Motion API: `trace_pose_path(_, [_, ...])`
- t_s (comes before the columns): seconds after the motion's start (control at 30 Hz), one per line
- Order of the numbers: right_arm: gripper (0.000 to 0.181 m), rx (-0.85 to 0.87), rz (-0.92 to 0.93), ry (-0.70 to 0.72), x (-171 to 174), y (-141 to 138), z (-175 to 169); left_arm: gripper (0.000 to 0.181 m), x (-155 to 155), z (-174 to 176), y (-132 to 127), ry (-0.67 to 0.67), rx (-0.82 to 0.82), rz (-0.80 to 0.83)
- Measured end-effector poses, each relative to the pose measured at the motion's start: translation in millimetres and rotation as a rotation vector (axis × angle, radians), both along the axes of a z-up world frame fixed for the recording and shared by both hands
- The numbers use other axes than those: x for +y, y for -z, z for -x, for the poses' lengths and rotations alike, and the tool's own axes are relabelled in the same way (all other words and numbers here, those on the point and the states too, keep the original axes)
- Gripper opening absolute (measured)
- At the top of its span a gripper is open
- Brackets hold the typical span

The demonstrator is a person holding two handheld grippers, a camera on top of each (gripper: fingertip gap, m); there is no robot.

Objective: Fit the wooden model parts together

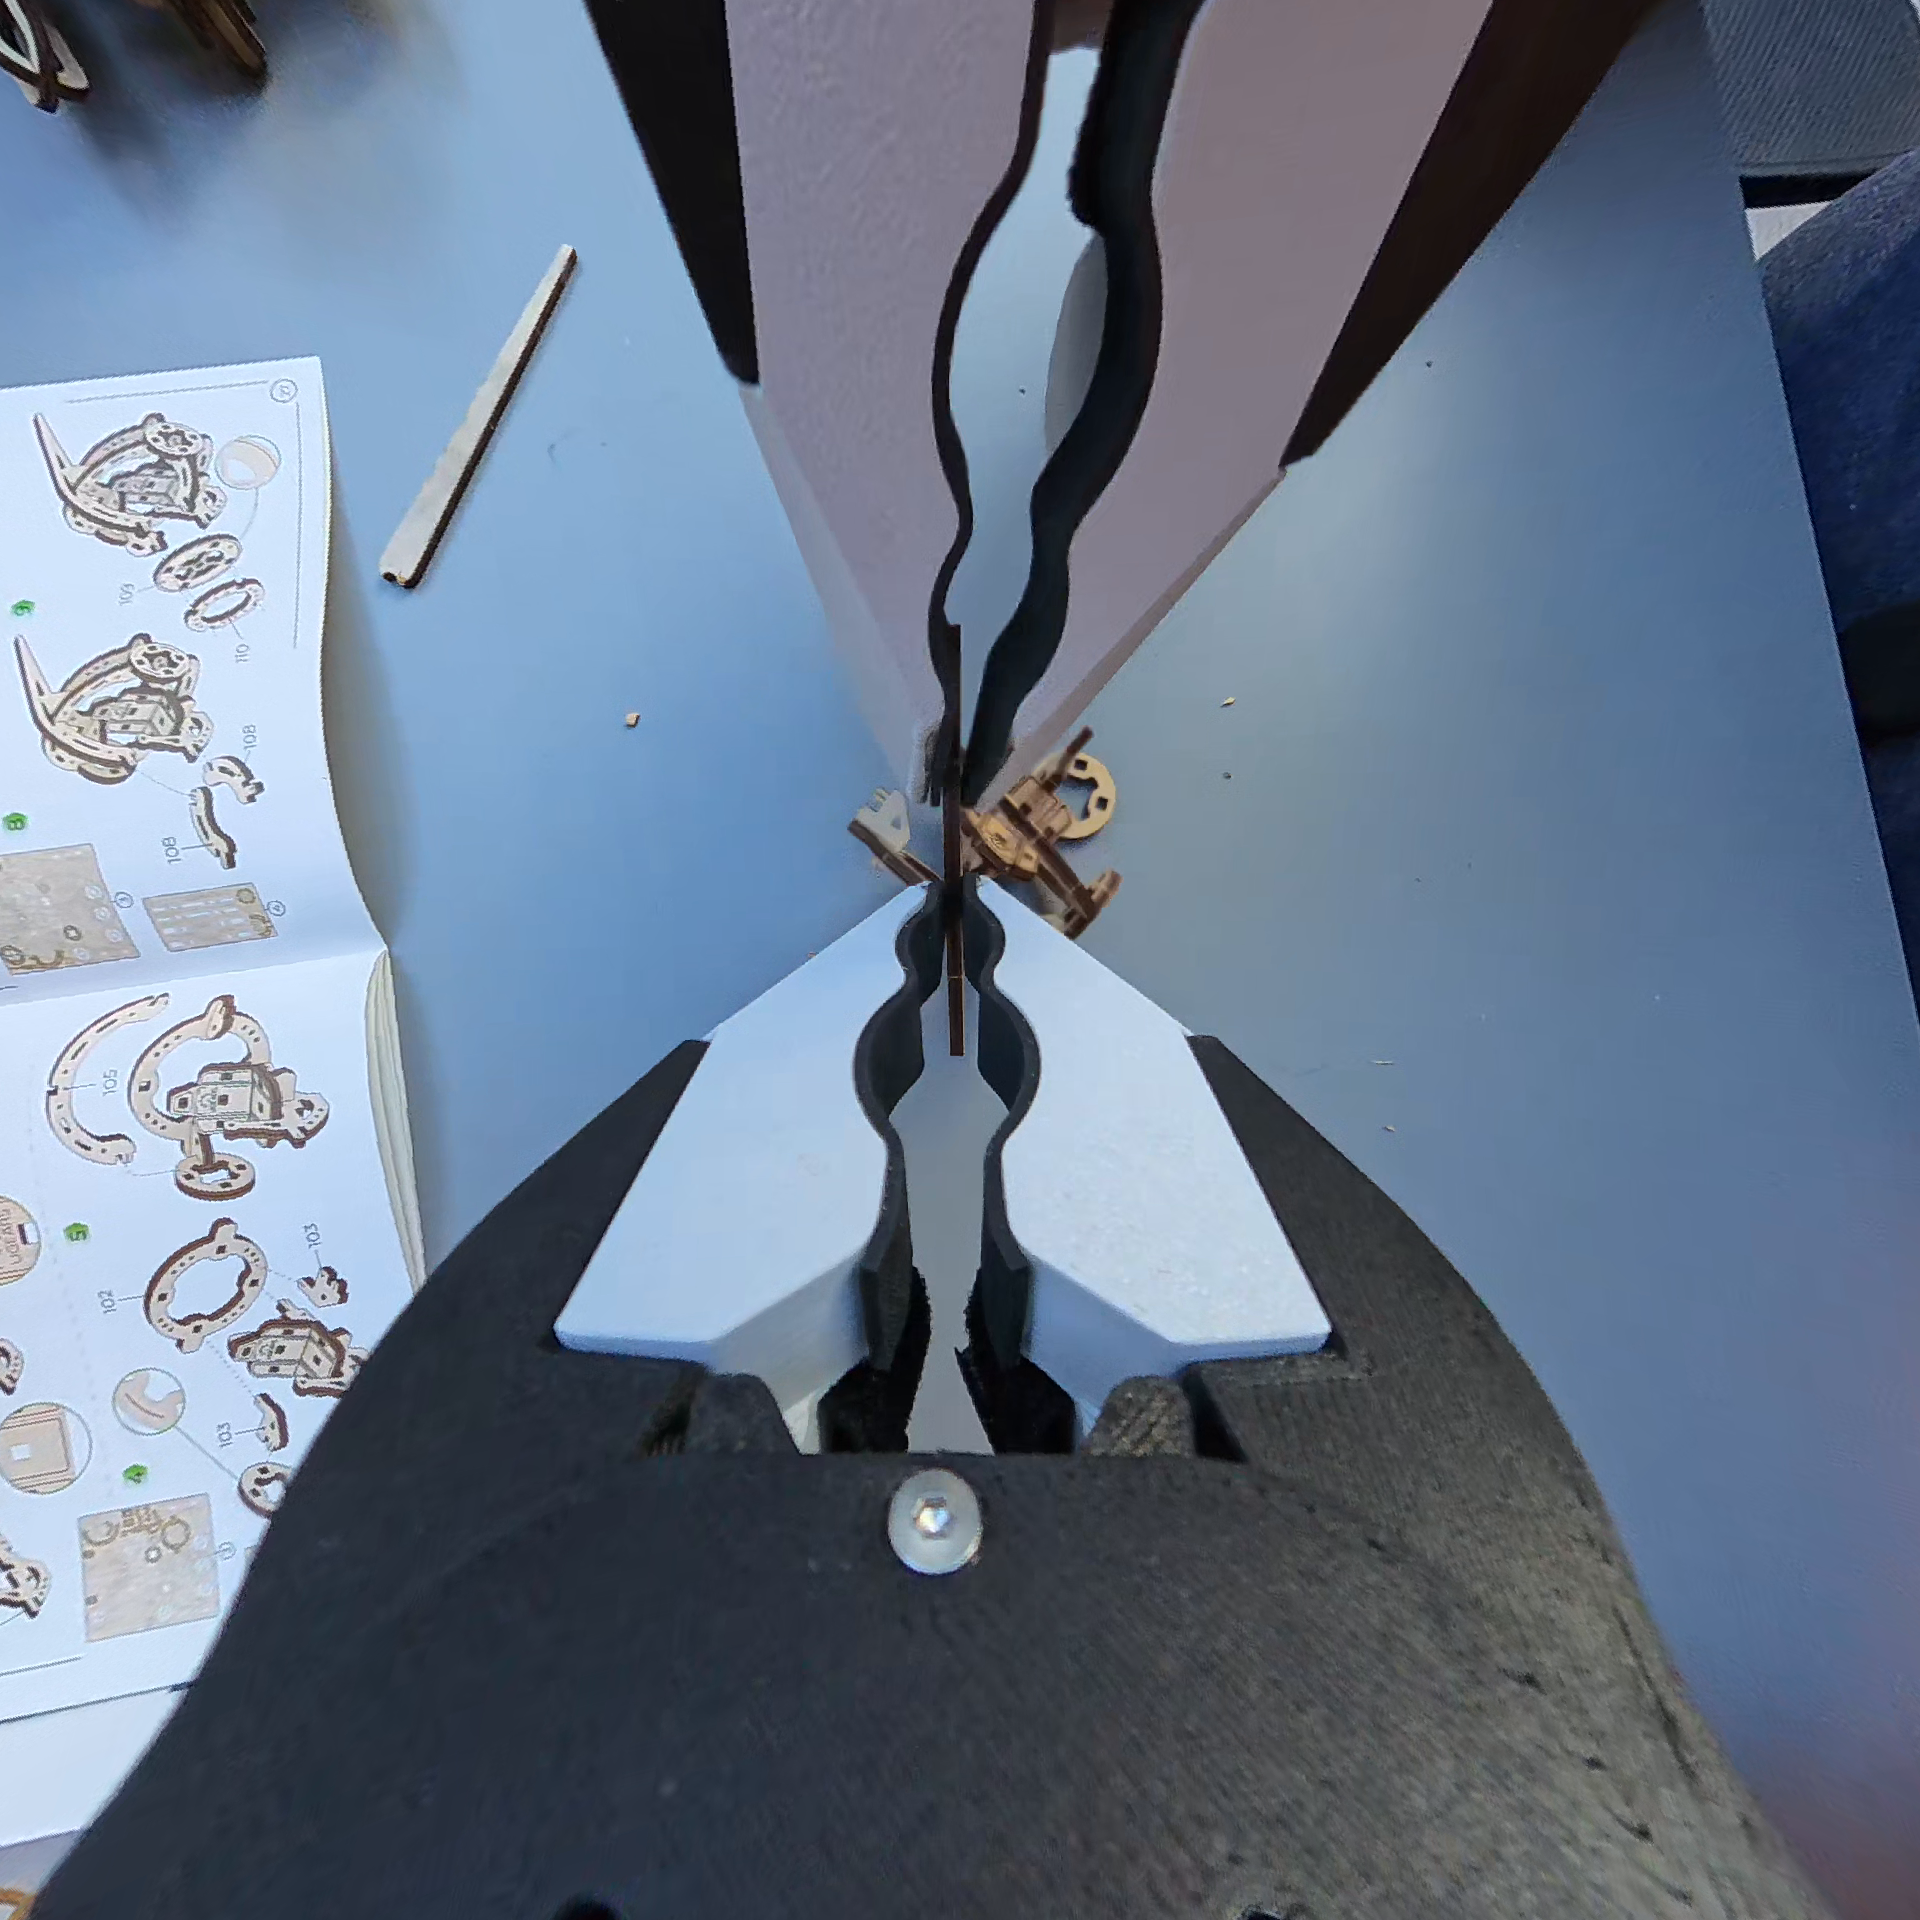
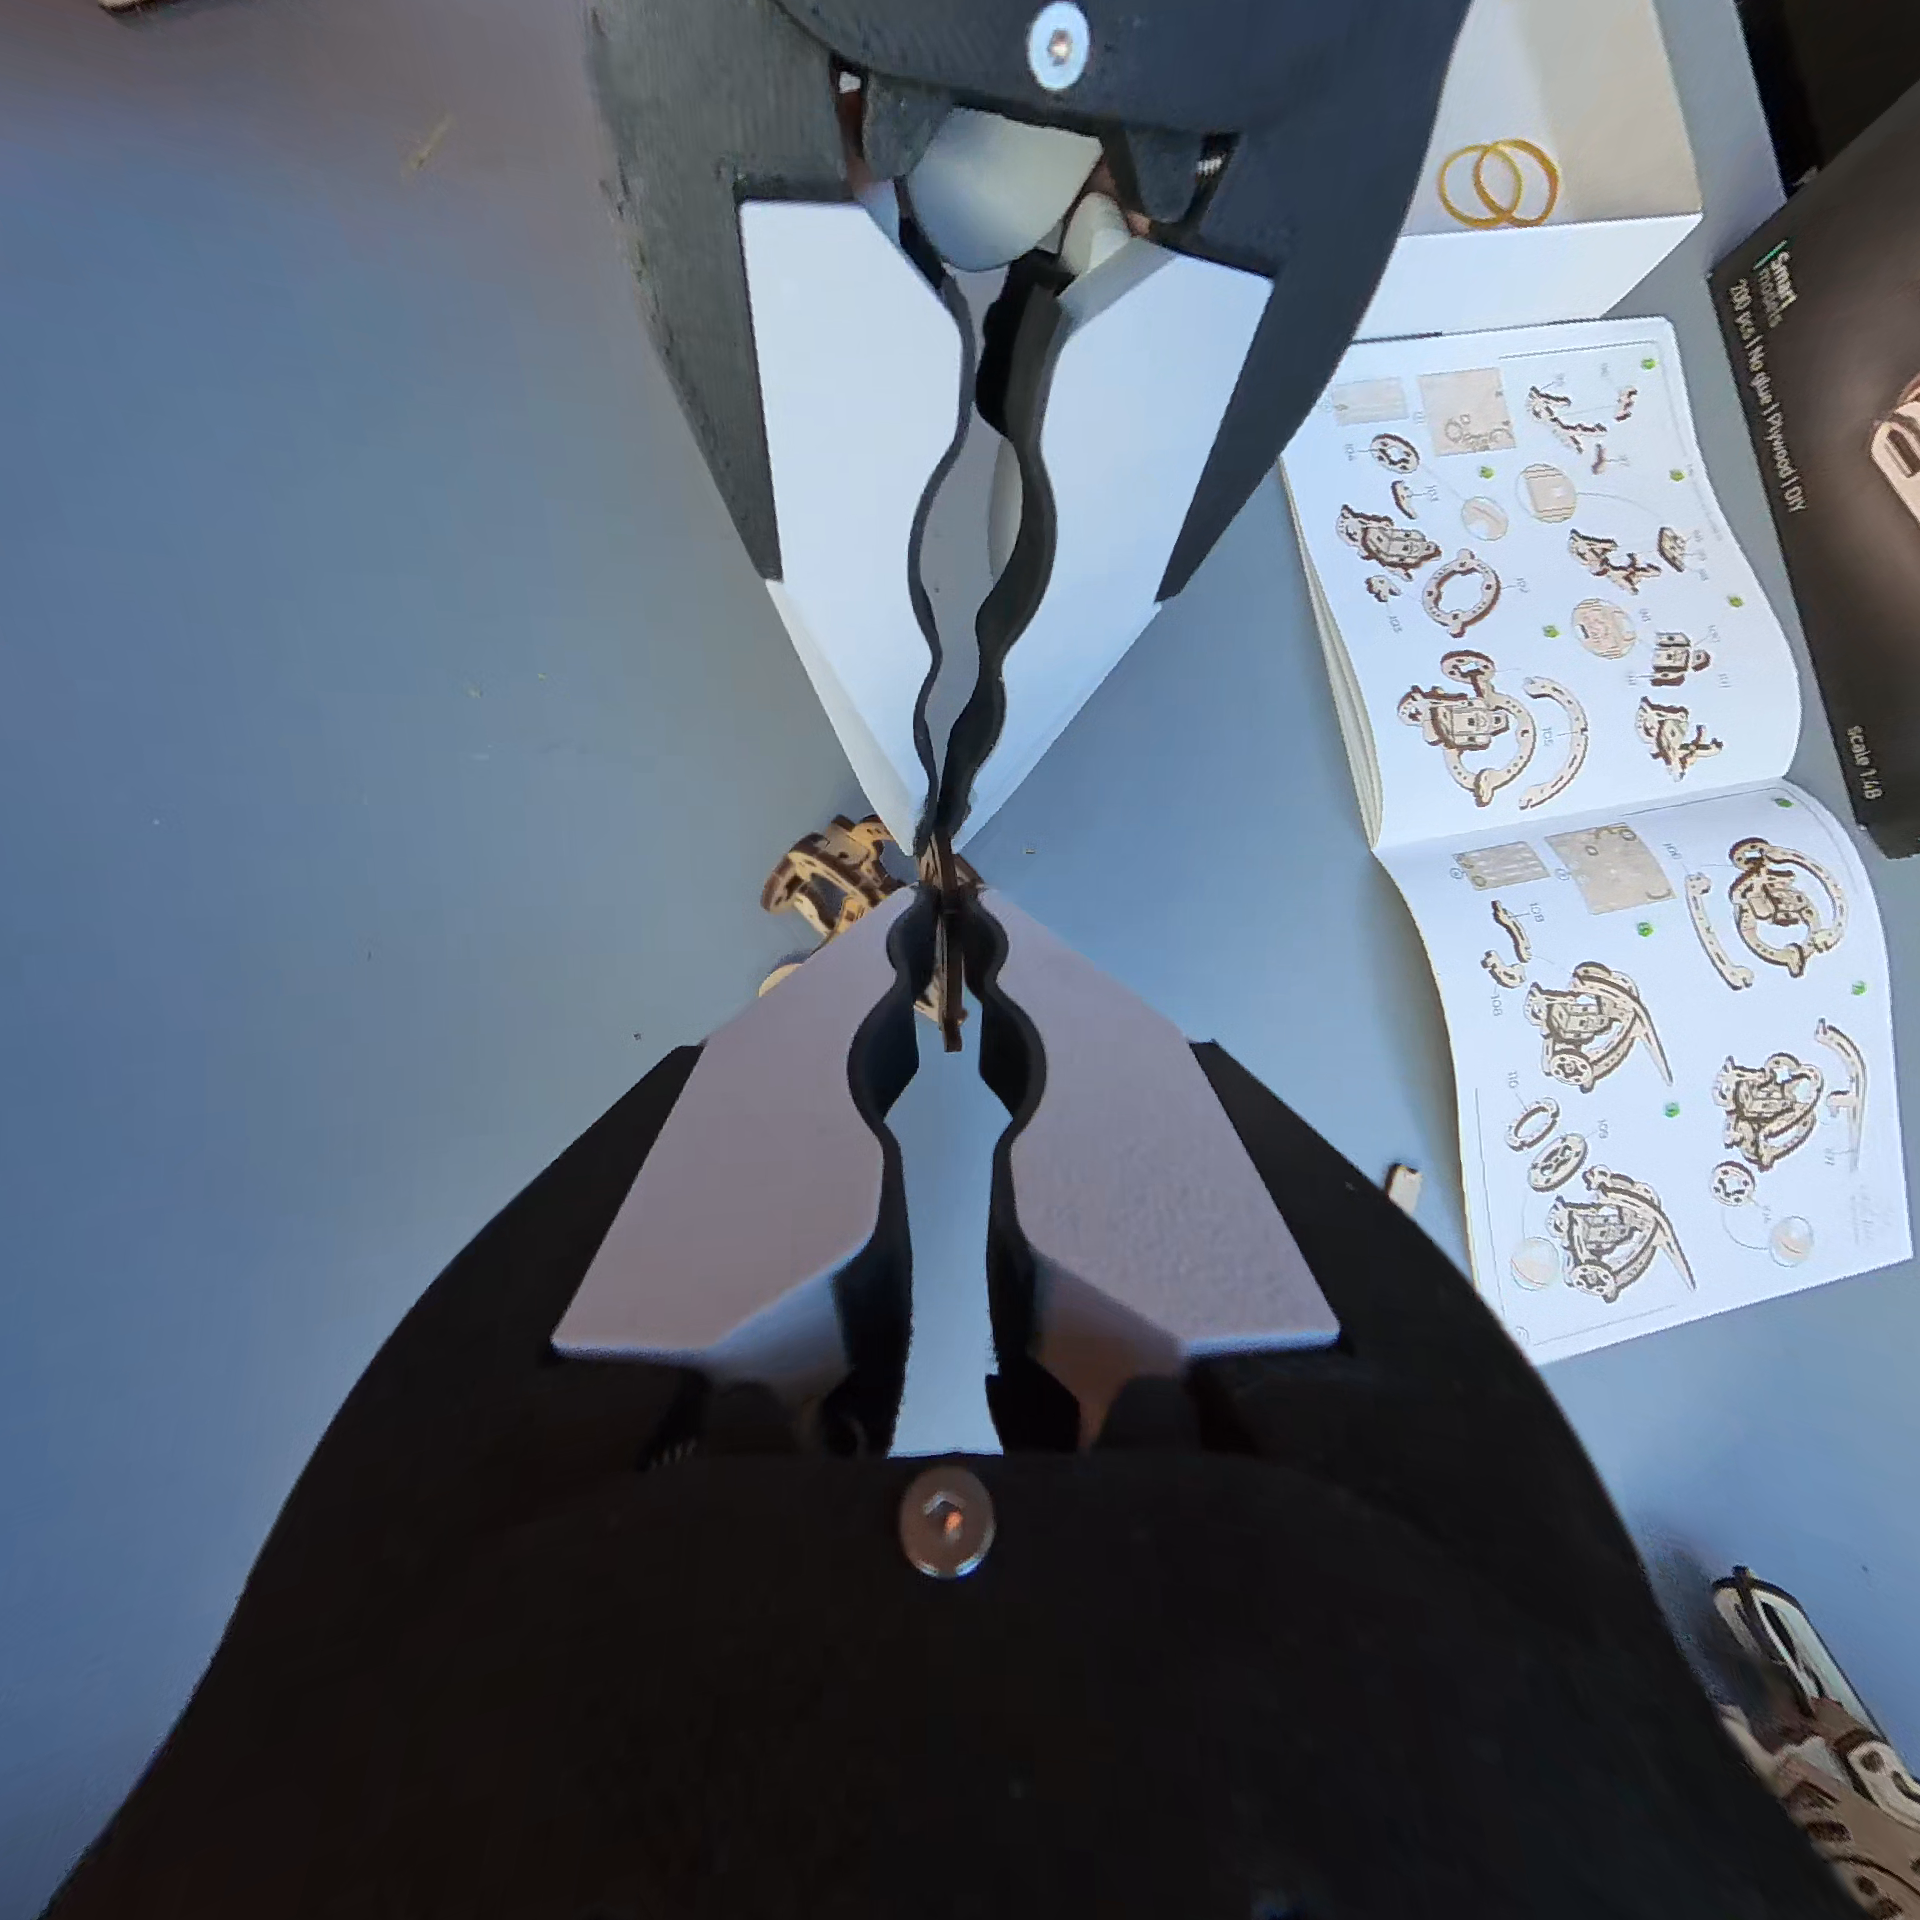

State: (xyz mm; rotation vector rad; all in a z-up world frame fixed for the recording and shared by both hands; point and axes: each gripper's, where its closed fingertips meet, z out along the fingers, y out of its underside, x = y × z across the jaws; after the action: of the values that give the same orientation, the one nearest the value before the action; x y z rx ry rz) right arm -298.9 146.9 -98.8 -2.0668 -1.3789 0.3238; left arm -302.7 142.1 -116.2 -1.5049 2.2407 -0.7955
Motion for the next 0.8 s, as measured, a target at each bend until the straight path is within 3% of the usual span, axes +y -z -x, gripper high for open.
trace_pose_path(0.03, [0.002,0.013,0.001,0.013,0.8,-0.2,0.2,0.001,1.0,0.0,-0.2,-0.001,-0.002,-0.004])
trace_pose_path(0.13, [0.001,0.046,-0.004,0.042,0.8,-0.3,0.4,0.002,3.6,-0.8,-0.7,-0.019,-0.014,-0.009])
trace_pose_path(0.3, [0.001,0.141,-0.039,0.119,1.7,-6.5,-2.5,0.038,16.7,4.2,-13.8,-0.157,-0.126,-0.015])
trace_pose_path(0.4, [0.001,0.184,-0.028,0.163,1.7,-6.8,-5.7,0.054,18.6,16.7,-19.2,-0.263,-0.213,0.097])
trace_pose_path(0.57, [0.001,0.308,0.036,0.272,1.6,-11.4,-9.4,0.058,3.5,22.5,-12.4,-0.318,-0.313,0.349])
trace_pose_path(0.8, [0.001,0.432,0.03,0.459,-2.5,-16.1,-15.3,0.058,-7.9,10.0,8.9,-0.341,-0.257,0.394])
